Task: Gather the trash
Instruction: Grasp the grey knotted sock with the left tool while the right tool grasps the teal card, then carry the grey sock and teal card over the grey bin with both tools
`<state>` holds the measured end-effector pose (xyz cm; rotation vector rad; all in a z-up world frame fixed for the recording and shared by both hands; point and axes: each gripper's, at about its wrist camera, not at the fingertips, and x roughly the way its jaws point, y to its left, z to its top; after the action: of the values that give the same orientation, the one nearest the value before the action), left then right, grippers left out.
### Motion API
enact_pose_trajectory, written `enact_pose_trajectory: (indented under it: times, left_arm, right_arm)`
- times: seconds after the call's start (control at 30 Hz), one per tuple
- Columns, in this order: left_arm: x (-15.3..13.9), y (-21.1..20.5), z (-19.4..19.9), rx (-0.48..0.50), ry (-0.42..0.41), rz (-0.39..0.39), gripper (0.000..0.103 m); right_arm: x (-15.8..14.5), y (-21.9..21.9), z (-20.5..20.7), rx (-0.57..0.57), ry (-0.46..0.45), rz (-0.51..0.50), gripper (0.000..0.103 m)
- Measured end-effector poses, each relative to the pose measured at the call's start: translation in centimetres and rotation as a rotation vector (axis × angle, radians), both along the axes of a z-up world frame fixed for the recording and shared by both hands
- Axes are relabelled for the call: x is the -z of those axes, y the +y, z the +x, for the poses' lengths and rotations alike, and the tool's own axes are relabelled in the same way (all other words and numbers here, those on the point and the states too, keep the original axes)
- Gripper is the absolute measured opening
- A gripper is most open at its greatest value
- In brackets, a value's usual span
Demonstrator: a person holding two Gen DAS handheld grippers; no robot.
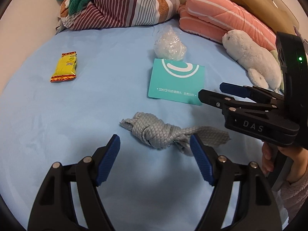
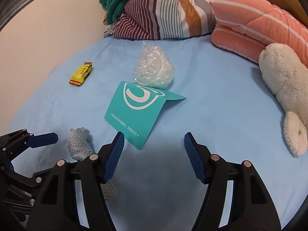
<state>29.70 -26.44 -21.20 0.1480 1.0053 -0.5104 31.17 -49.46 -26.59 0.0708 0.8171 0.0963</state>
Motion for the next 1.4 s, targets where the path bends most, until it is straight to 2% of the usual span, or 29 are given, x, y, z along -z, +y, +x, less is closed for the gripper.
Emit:
enact_pose_trajectory:
  times: [0.2, 0.27, 0.33, 0.4, 0.43, 0.53, 0.77, 1.1, 1.4]
  left_arm:
    - [2.2, -0.7, 1.5, 0.034, 0.014, -0.007, 0.075]
    - [2.4, -1.0, 1.6, 0.050, -0.008, -0.005, 0.075]
    - [2.5, -1.3, 1.9, 0.061, -0.017, -0.003, 0.073]
    - [2.5, -1.4, 2.0, 0.066, -0.022, -0.007, 0.068]
    - [2.5, -1.5, 1.9, 0.072, -0.025, -0.009, 0.062]
    - [2.3, -1.9, 1.7, 0.103, -0.021, -0.022, 0.041]
    - [2.0, -2.3, 1.4, 0.126, -0.043, -0.008, 0.034]
    - [-0.6, -1.3, -0.3, 0.125, -0.087, -0.018, 0.032]
    - [-4.4, 1.8, -2.9, 0.080, -0.114, -0.044, 0.032]
  right_arm:
    - [1.1, -0.4, 1.6, -0.041, 0.026, 0.045, 0.049]
    - [1.2, -0.4, 1.9, -0.062, 0.029, 0.061, 0.041]
    - [1.3, -0.4, 2.2, -0.089, 0.040, 0.093, 0.025]
    - [1.2, -0.4, 2.5, -0.121, 0.051, 0.130, 0.015]
    - [1.2, -0.2, 2.5, -0.129, 0.052, 0.133, 0.013]
    - [0.7, 0.1, 2.0, -0.156, 0.041, 0.127, 0.009]
    - [-0.5, 0.8, -0.2, -0.166, 0.018, 0.099, 0.003]
    - [-3.1, 1.4, -3.4, -0.143, -0.010, 0.072, 0.000]
    - [-6.6, 3.9, -6.8, -0.152, -0.044, 0.052, 0.000]
